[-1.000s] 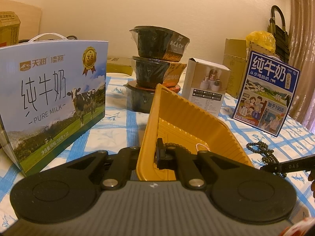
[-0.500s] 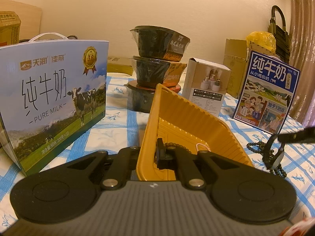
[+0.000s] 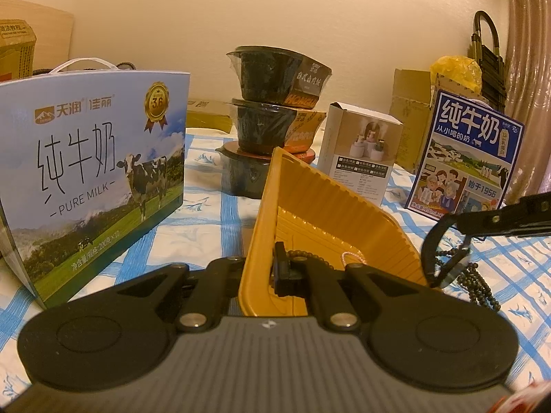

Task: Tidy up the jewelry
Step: 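Carry the black wristwatch into the orange tray and open the right gripper, then return the right gripper to the dark green bead strand and grasp it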

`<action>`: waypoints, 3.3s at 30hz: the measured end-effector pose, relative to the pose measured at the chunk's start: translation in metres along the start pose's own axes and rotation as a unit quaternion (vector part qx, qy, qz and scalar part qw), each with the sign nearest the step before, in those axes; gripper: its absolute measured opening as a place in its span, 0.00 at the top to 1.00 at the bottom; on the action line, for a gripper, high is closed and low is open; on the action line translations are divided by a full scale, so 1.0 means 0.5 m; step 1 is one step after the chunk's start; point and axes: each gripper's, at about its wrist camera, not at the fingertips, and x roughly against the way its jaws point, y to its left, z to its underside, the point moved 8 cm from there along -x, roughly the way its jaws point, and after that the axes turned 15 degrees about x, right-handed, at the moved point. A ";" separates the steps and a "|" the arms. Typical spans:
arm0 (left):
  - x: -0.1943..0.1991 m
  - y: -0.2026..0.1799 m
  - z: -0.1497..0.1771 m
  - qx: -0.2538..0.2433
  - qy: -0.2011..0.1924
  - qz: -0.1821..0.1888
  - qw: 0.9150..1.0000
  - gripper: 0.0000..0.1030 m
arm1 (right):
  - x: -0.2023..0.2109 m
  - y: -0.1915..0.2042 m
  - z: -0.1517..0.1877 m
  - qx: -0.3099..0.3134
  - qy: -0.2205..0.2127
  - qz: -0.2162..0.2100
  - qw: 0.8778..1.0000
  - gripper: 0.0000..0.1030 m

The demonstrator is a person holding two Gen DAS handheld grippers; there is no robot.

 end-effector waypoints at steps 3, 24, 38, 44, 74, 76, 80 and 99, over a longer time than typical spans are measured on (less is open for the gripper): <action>-0.001 -0.001 0.000 0.000 0.000 0.000 1.000 0.94 | -0.020 0.006 0.004 0.003 0.007 -0.002 1.000 0.80; -0.006 0.001 0.000 0.000 0.003 -0.001 1.000 0.95 | -0.083 0.003 0.027 0.014 0.032 0.012 0.999 0.60; -0.007 0.006 0.003 -0.005 0.003 -0.007 1.000 0.94 | 0.047 -0.116 0.131 -0.049 0.051 0.093 0.993 0.46; -0.006 0.003 0.004 -0.010 0.001 -0.010 1.000 0.94 | 0.081 -0.192 0.182 -0.055 0.077 0.145 0.985 0.46; -0.007 -0.001 0.002 -0.016 0.001 -0.011 1.000 0.94 | 0.060 -0.272 0.194 -0.038 0.092 0.183 0.978 0.46; -0.007 -0.001 0.002 -0.016 0.001 -0.011 1.000 0.94 | 0.059 -0.273 0.193 -0.035 0.092 0.183 0.978 0.46; -0.007 -0.001 0.003 -0.016 0.000 -0.011 1.000 0.95 | 0.055 -0.273 0.194 -0.027 0.093 0.181 0.979 0.46; -0.005 -0.004 0.004 -0.014 0.002 -0.011 1.000 0.95 | 0.004 -0.270 0.197 0.028 0.119 0.177 0.977 0.93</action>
